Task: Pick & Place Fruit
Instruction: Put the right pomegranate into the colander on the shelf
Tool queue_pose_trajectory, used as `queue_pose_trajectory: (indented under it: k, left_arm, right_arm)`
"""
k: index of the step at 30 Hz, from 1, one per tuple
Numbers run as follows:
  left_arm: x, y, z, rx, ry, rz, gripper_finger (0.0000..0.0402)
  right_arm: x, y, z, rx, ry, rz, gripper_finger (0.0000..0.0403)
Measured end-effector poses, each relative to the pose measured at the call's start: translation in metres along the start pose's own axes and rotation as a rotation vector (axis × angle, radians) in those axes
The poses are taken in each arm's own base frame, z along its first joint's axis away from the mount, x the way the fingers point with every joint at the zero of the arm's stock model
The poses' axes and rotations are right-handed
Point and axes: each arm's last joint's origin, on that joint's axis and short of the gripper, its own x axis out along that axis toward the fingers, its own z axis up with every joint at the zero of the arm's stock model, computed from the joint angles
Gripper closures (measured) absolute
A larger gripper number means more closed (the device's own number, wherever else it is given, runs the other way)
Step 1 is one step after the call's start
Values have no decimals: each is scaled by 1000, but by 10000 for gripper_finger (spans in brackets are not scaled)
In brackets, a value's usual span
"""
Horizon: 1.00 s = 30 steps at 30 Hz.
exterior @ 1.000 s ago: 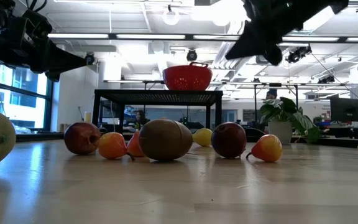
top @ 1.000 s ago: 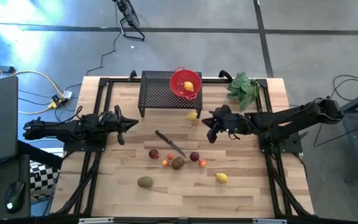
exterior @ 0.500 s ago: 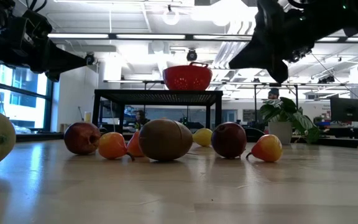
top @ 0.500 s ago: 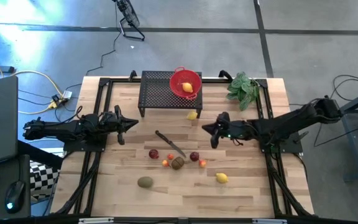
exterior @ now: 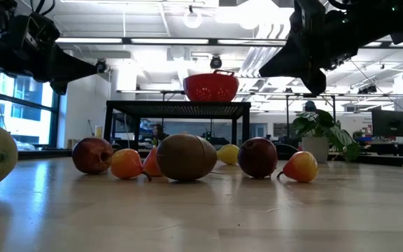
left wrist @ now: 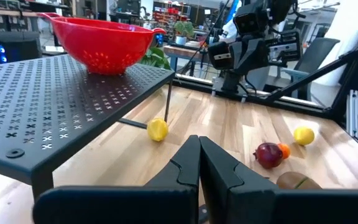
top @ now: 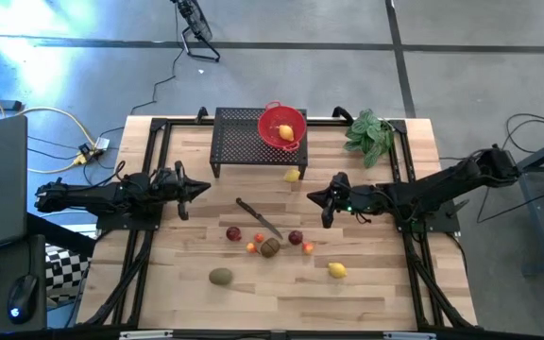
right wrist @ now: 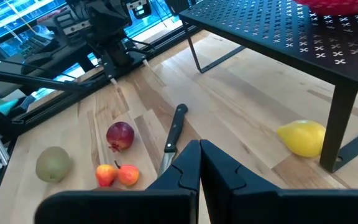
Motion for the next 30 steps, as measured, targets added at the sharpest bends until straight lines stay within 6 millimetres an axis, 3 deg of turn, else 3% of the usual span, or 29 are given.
queue_pose_trajectory:
  k: [30]
  left_arm:
    - [0,-1,0,0,6,-27,402]
  right_arm:
    - [3,-6,5,-103,-25,-27,401]
